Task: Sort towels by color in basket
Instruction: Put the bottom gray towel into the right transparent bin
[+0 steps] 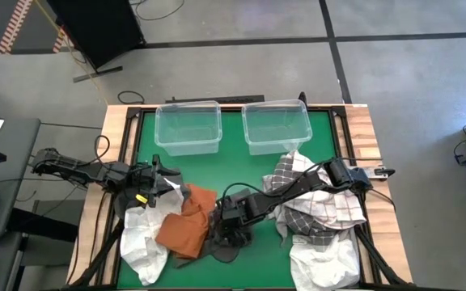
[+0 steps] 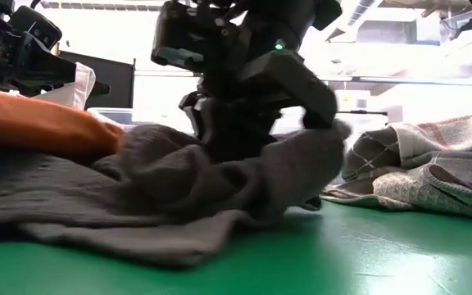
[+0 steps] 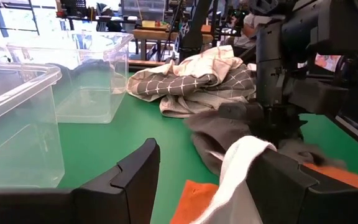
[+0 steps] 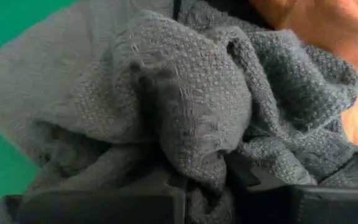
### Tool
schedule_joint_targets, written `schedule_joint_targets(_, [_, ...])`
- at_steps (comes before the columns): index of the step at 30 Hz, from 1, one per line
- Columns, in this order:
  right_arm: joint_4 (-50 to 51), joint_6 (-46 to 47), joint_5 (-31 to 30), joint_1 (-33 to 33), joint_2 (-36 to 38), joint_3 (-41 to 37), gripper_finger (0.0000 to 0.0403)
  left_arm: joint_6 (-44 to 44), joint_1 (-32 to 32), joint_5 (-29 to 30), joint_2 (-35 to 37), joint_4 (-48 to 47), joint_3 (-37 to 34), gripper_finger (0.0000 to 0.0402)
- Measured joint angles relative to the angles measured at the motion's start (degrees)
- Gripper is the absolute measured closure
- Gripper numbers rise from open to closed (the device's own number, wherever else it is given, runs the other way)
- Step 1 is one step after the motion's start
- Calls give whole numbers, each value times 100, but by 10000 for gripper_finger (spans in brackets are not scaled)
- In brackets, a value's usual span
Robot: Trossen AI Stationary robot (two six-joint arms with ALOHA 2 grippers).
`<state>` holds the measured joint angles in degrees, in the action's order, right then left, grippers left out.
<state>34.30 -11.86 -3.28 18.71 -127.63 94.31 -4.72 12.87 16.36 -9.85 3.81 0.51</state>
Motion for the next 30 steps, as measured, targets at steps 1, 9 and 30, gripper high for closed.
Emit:
schedule_joint_targets(1, [214, -2, -179, 40, 96, -12, 336, -1, -1, 0, 0, -2, 0, 187])
schedule_joint_targets(9, [1356, 412, -843, 191, 1245, -21, 336, -1, 1, 0, -2, -4, 0, 187])
schedule_joint_targets(30, [1769, 507, -884, 238, 1386, -23, 336, 1, 1, 0, 0, -6, 2, 187])
